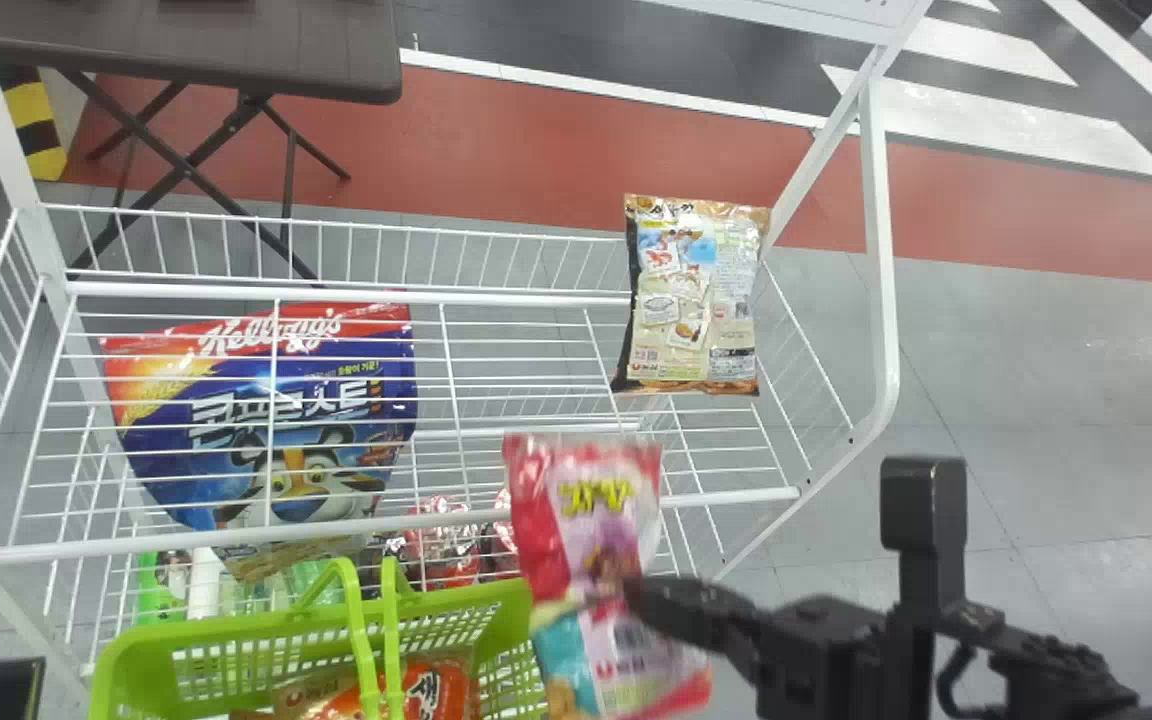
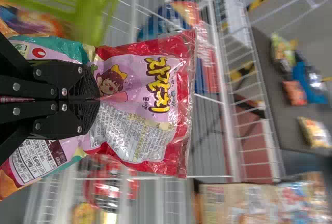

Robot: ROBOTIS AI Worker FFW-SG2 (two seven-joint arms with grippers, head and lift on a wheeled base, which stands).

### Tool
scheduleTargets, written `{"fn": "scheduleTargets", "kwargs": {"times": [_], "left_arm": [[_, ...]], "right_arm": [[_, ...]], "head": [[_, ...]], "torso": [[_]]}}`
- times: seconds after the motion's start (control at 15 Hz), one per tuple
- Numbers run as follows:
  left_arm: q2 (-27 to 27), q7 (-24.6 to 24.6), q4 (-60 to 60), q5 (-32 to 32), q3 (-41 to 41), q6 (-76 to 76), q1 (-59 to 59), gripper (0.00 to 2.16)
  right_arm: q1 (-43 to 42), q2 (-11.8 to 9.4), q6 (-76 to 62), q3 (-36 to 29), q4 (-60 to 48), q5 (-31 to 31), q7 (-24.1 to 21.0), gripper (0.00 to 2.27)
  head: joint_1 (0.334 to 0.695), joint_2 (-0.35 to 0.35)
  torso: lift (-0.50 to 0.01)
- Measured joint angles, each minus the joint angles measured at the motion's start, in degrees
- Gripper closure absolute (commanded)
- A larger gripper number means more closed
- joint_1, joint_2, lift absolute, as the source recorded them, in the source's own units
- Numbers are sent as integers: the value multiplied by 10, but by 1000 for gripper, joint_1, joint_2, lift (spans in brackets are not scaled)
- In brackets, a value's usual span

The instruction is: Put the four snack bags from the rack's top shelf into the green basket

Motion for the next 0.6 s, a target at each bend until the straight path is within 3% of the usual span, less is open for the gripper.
{"fn": "scheduleTargets", "kwargs": {"times": [0.27,0.6], "left_arm": [[-5,1,-1,-2,-2,-3,2,2115],[-5,-1,-9,-4,-10,-3,8,2115]], "right_arm": [[15,3,104,-33,-18,-34,38,2240],[22,-3,107,77,4,12,30,2240]], "head": [[695,-350],[695,-350]], "torso": [[0],[0]]}}
